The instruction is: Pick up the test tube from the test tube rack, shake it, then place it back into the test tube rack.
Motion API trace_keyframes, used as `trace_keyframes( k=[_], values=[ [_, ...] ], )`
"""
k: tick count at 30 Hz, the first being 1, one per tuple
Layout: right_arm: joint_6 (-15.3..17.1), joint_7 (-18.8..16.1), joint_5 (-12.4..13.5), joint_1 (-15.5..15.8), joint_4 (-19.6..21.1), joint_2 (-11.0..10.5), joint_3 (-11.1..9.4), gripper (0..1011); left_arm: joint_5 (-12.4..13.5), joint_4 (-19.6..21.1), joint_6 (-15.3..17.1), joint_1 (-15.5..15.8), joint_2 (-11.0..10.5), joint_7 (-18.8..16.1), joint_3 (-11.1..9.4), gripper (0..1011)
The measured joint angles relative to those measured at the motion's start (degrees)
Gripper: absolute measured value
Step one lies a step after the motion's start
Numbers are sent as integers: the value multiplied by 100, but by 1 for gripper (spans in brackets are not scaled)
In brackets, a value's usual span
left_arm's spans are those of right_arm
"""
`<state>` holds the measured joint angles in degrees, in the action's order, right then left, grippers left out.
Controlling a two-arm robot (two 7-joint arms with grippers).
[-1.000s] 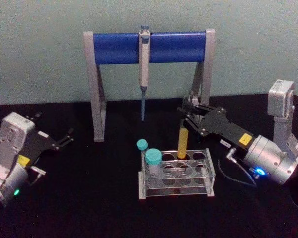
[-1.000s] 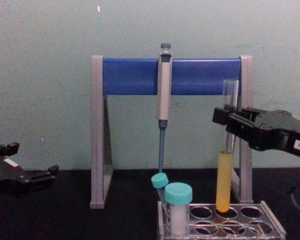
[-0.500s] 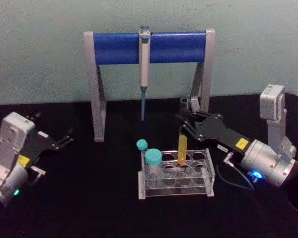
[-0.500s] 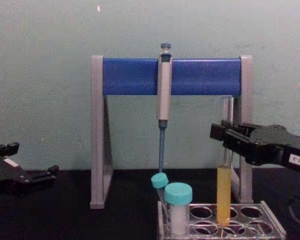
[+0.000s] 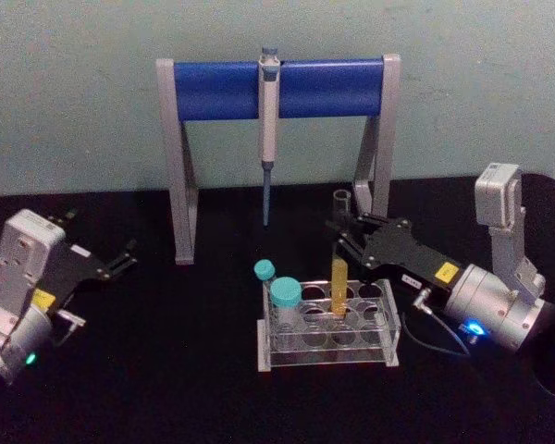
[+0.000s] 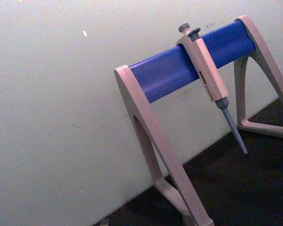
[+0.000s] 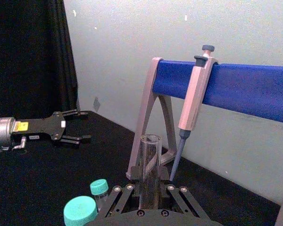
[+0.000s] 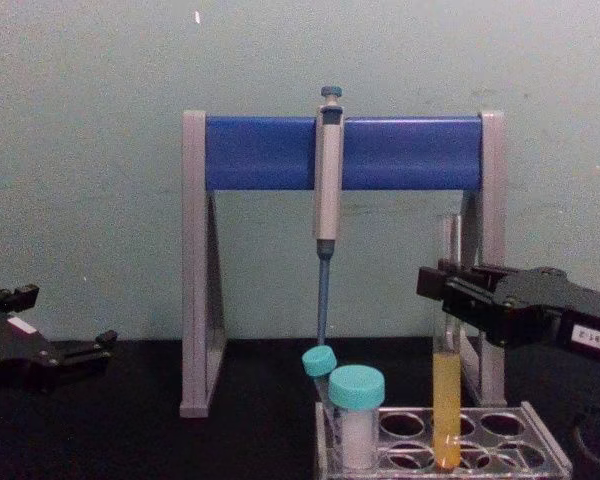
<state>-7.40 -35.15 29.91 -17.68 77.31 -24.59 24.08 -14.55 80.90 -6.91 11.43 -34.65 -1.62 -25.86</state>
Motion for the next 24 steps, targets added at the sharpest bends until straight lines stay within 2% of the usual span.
trace_keyframes(
  k=[24],
  values=[
    [155,11,-130,-102,-167,24,126,232,0,0,0,0,0,0,0,1001]
  ],
)
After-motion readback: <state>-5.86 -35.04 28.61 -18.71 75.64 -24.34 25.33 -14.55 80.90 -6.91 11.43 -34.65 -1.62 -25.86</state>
